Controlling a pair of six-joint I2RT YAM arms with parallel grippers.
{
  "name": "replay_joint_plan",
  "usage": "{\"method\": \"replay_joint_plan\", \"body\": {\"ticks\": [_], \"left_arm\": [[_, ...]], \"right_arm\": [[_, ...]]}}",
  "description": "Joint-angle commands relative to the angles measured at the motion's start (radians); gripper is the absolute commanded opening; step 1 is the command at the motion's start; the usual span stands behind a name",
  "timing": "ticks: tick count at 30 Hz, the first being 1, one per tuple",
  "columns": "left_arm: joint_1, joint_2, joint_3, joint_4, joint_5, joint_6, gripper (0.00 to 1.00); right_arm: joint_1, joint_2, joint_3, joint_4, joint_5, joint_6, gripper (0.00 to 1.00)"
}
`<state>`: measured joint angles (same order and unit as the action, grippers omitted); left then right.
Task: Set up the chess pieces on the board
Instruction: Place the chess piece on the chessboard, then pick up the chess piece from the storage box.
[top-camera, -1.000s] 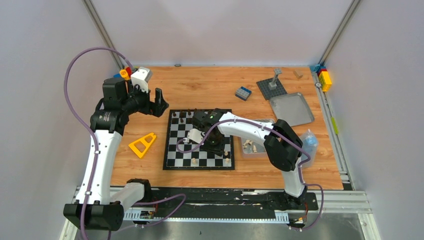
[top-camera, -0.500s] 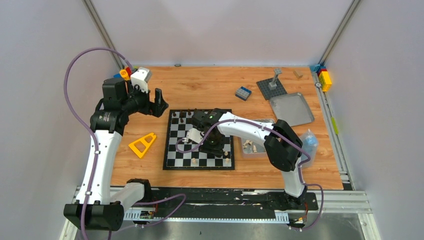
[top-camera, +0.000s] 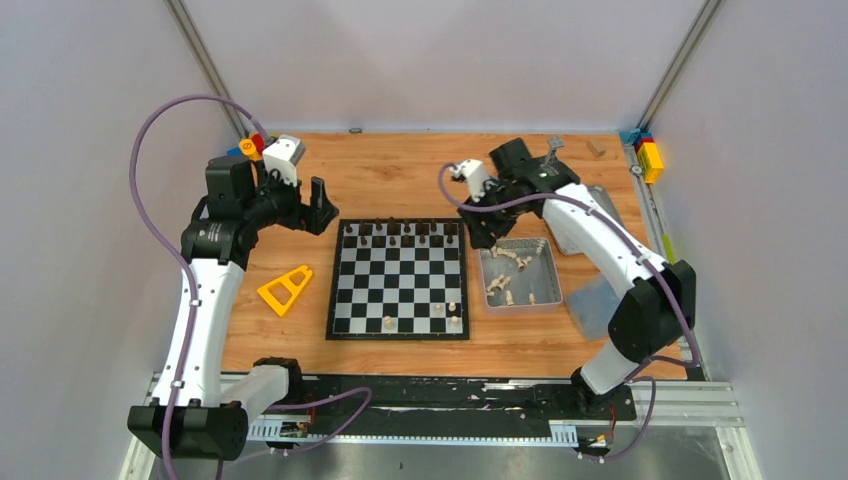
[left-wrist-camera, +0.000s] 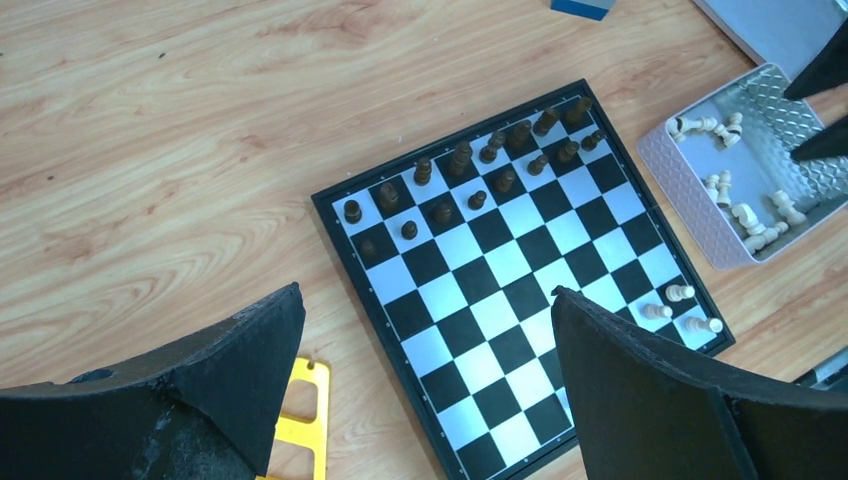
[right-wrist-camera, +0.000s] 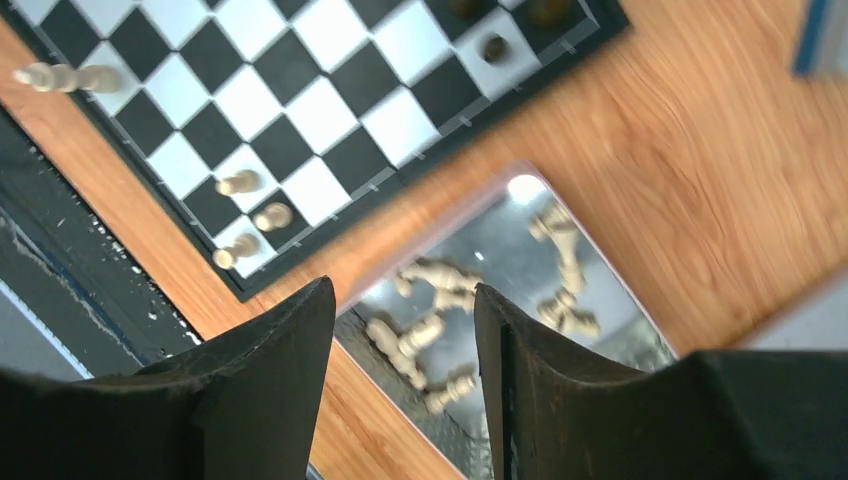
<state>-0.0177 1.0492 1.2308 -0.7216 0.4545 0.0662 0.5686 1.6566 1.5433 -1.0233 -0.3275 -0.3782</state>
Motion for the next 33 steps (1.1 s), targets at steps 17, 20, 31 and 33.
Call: {"method": "replay_joint_plan", "body": {"ticks": [17, 20, 31, 33], "left_arm": [[0.009, -0.008, -0.043, 0.045, 0.117, 0.010, 1.00], [0.009, -0.012, -0.049, 0.048, 0.114, 0.012, 1.00], [0.009, -0.008, -0.055, 0.055, 0.113, 0.016, 1.00], [0.009, -0.007, -0.057, 0.056, 0.113, 0.017, 1.00]], "right_arm": [[-0.302, -0.016, -0.405, 0.394, 0.070, -0.001, 0.40], [-0.302, -0.002, -0.424, 0.436, 0.082, -0.032, 0.43], [-0.302, 0.021, -0.500, 0.574, 0.107, -0.086, 0.46], [-0.302, 0.021, -0.515, 0.594, 0.101, -0.095, 0.46]]}}
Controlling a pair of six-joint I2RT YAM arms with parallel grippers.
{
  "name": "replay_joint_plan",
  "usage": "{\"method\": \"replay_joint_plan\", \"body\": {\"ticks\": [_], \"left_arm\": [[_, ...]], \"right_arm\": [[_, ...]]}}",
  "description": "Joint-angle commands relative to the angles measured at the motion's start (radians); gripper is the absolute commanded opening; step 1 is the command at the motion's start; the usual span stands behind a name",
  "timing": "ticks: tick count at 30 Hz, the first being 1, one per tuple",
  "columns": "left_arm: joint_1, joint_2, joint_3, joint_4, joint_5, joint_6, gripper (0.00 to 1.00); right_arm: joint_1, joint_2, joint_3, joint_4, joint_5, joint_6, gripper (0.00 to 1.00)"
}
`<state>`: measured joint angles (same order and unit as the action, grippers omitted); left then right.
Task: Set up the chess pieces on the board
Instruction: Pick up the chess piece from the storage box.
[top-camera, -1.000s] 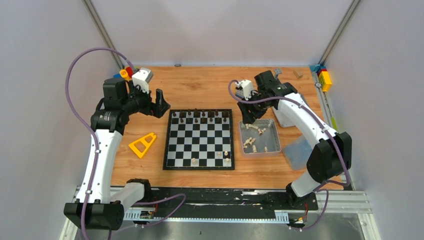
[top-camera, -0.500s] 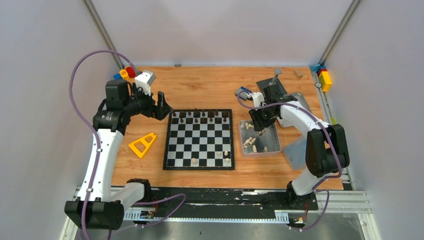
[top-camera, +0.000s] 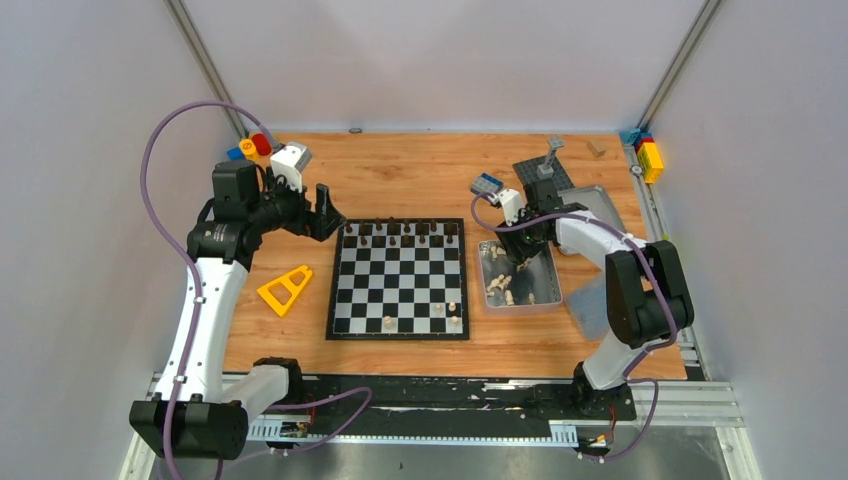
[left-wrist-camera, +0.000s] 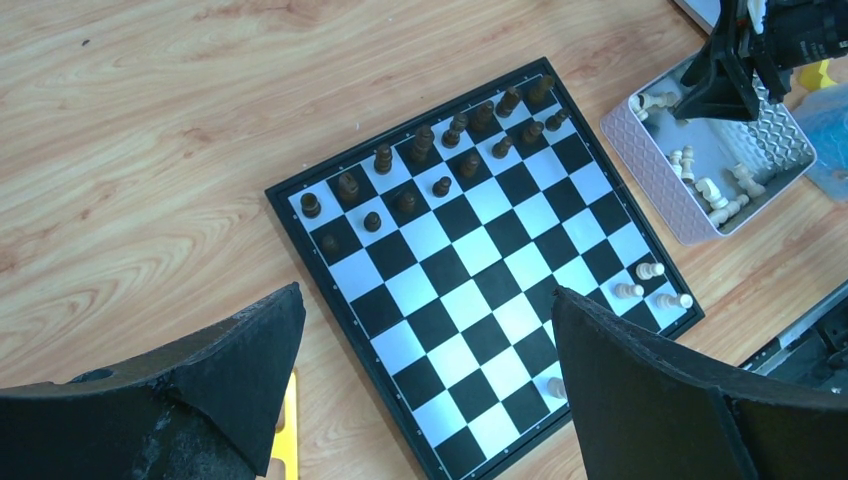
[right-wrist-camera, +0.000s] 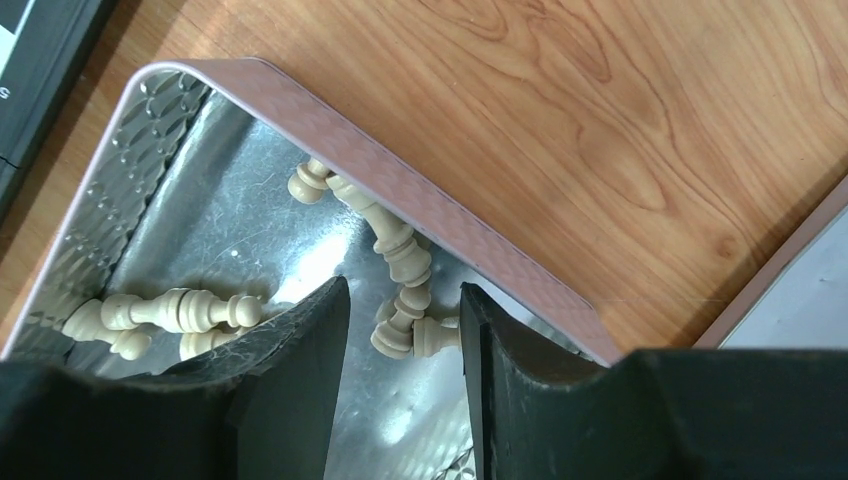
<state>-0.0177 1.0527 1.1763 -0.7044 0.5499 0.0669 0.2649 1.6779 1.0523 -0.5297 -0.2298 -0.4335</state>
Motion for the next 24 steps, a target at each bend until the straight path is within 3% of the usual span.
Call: {"method": "replay_joint_plan", "body": {"ticks": [1, 24], "left_arm": [[0.009, -0.011, -0.002, 0.039, 0.018, 0.016, 1.00], [0.009, 0.012, -0.008, 0.049, 0.012, 0.024, 1.00]], "right_arm": [[0.001, -0.001, -0.029, 0.110, 0.000, -0.045, 0.46], [0.001, 0.057, -0.063, 0.226, -0.072, -0.107, 0.38]]}}
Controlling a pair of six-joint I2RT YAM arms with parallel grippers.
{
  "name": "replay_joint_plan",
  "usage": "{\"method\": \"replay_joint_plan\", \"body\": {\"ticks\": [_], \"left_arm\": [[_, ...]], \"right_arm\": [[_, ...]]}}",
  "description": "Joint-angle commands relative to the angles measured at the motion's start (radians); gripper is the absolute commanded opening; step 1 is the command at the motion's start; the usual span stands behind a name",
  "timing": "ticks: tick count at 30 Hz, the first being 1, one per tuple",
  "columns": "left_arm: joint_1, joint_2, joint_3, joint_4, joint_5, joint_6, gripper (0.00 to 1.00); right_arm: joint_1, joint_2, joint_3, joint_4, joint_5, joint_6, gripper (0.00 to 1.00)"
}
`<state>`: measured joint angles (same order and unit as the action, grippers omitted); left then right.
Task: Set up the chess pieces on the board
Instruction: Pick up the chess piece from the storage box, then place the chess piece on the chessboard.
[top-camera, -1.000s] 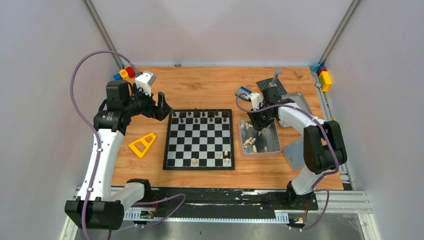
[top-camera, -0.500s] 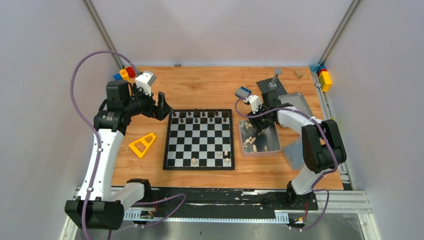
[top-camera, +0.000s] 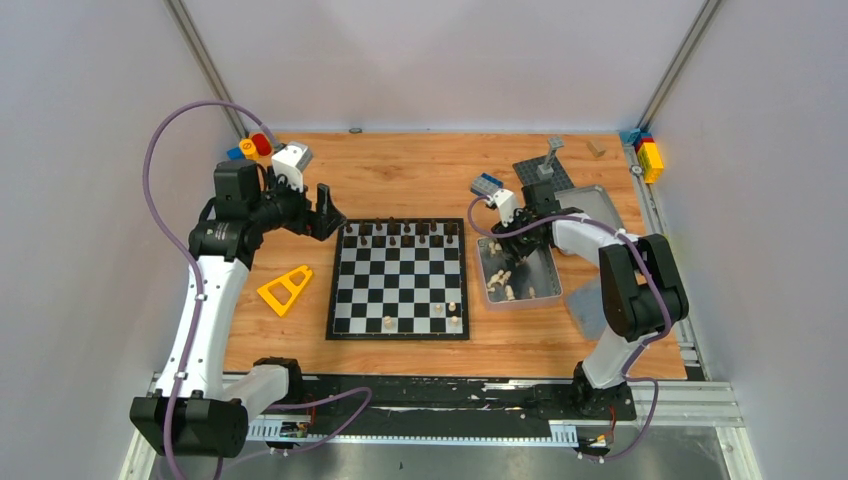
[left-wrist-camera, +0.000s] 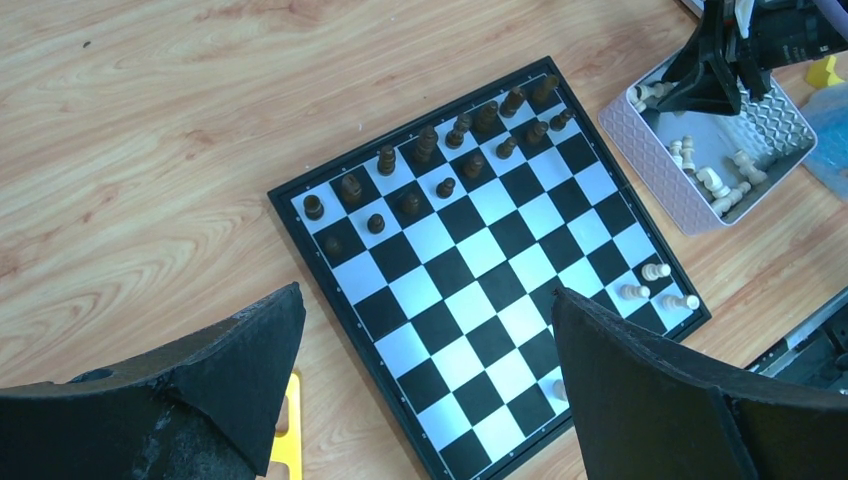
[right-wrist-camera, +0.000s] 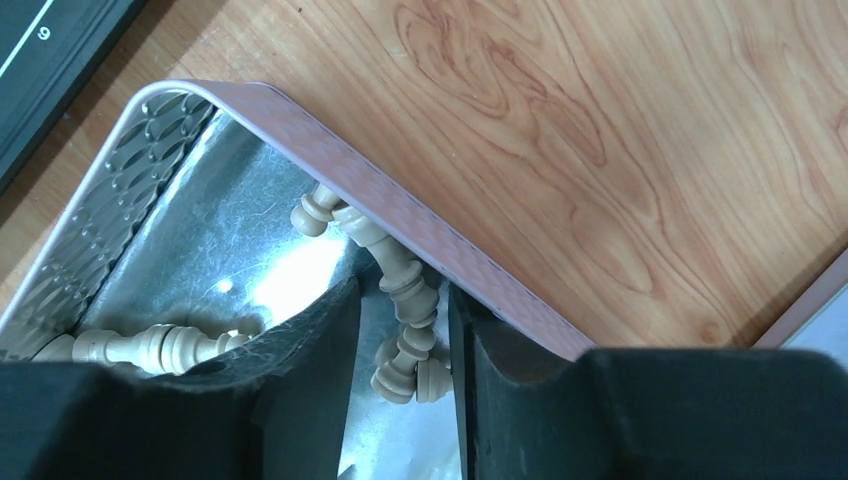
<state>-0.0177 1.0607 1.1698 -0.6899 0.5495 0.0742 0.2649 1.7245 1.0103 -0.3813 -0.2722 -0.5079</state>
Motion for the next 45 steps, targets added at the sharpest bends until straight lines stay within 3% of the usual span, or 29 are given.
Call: {"method": "replay_joint_plan", "body": {"ticks": [1, 6, 12, 23, 28, 36, 39, 45], "left_arm": [[0.009, 0.004, -0.002, 0.034, 0.011, 0.017, 1.00], [0.009, 0.005, 0.002, 0.031, 0.009, 0.017, 1.00], [0.009, 0.014, 0.002, 0.030, 0.007, 0.028, 1.00], [0.003, 0.054, -0.007, 0.049, 0.157, 0.067, 0.99], [-0.046, 0.072, -0.013, 0.095, 0.238, 0.046, 0.97], [-0.217, 0.109, -0.026, 0.291, 0.322, -0.136, 0.89], [-0.314, 0.170, 0.016, 0.338, 0.341, -0.217, 0.88], [-0.405, 0.313, 0.115, 0.376, 0.411, -0.367, 0.88]], "right_arm": [[0.003, 0.011, -0.022, 0.082, -0.034, -0.037, 0.35], [0.002, 0.001, -0.028, 0.083, -0.030, -0.042, 0.12], [-0.002, -0.082, -0.042, 0.041, -0.005, -0.061, 0.00], [-0.004, -0.219, 0.052, -0.277, -0.027, -0.153, 0.00], [-0.002, -0.292, 0.083, -0.334, -0.151, -0.124, 0.00], [0.073, -0.351, 0.241, -0.360, -0.536, 0.019, 0.00], [0.142, -0.326, 0.300, -0.337, -0.569, 0.063, 0.01], [0.246, -0.270, 0.383, -0.325, -0.547, 0.091, 0.04]]}}
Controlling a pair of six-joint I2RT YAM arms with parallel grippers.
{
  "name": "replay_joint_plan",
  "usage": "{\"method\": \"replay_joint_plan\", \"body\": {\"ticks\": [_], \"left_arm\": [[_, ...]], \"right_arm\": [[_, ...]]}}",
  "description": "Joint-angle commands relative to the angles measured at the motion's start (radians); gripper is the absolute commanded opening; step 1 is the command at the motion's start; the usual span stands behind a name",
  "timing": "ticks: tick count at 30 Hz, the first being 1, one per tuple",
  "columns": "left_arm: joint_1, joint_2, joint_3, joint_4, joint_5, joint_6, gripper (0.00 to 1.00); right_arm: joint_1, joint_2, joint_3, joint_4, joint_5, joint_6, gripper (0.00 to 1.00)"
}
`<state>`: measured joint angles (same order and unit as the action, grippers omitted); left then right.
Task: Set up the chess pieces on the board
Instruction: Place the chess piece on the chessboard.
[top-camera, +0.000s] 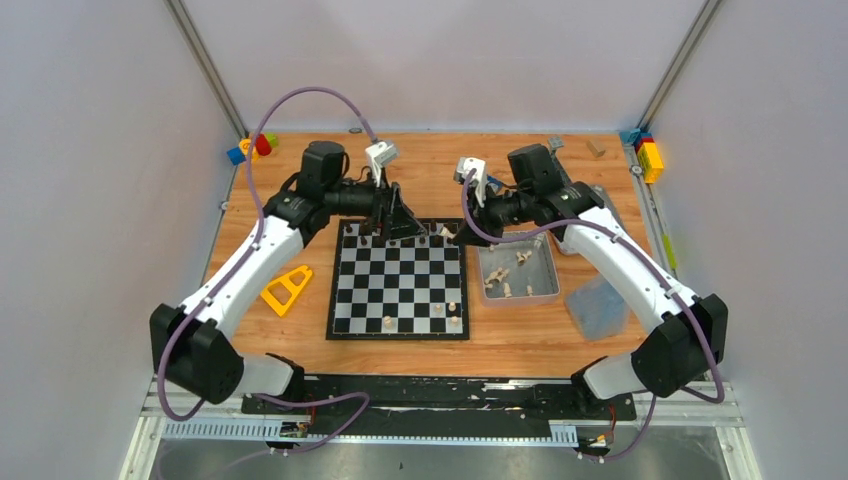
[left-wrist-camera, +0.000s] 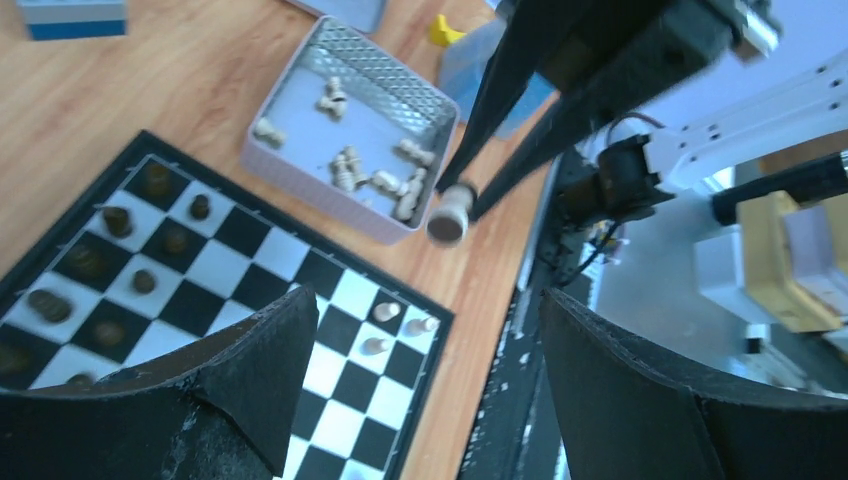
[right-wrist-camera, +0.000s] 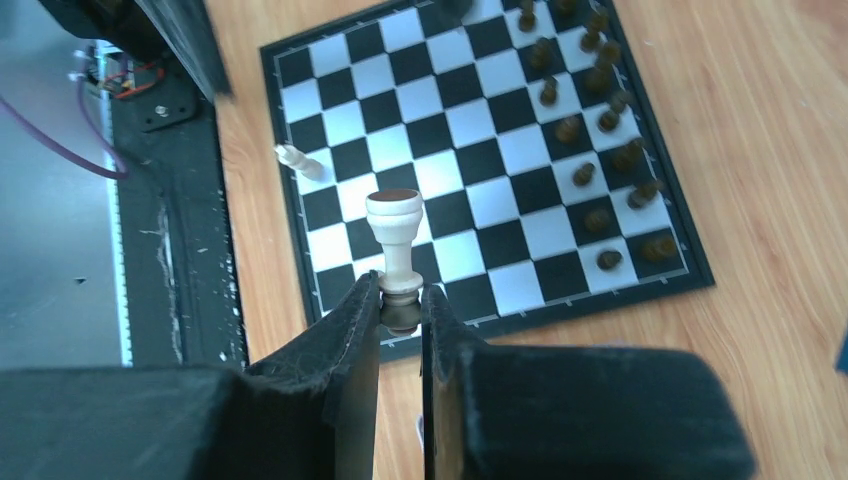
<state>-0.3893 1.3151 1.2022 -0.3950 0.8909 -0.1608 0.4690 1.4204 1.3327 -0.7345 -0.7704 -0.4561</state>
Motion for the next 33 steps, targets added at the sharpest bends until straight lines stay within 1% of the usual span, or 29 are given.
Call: {"method": "replay_joint_plan", "body": {"ticks": [1, 3, 7, 9, 14, 19, 21, 29, 33], "left_arm": [[-0.039, 0.088, 0.101, 0.081, 0.077, -0.155, 0.87], [-0.056, 0.128, 0.121, 0.078, 0.087, -0.182, 0.85], [-0.075, 0.181, 0.129, 0.088, 0.125, -0.230, 0.75], [-0.080, 0.190, 0.129, 0.091, 0.132, -0.234, 0.72], [-0.082, 0.191, 0.114, 0.098, 0.136, -0.224, 0.67], [-0.088, 0.188, 0.101, 0.099, 0.154, -0.216, 0.57], [-0.091, 0.184, 0.098, 0.091, 0.148, -0.203, 0.55], [-0.098, 0.174, 0.088, 0.073, 0.130, -0.175, 0.55], [-0.101, 0.173, 0.086, 0.069, 0.126, -0.166, 0.51]], "right_arm": [[0.054, 0.039, 0.069, 0.031, -0.046, 0.044, 0.05], [0.066, 0.046, 0.083, 0.037, -0.047, 0.055, 0.05], [0.079, 0.052, 0.090, 0.044, -0.036, 0.068, 0.05], [0.080, 0.049, 0.086, 0.050, -0.031, 0.072, 0.05], [0.081, 0.039, 0.076, 0.063, -0.022, 0.077, 0.05], [0.079, 0.037, 0.074, 0.072, 0.001, 0.084, 0.04], [0.079, 0.037, 0.072, 0.075, 0.006, 0.088, 0.04], [0.079, 0.029, 0.070, 0.086, 0.022, 0.096, 0.03], [0.078, 0.028, 0.069, 0.087, 0.026, 0.096, 0.03]]}}
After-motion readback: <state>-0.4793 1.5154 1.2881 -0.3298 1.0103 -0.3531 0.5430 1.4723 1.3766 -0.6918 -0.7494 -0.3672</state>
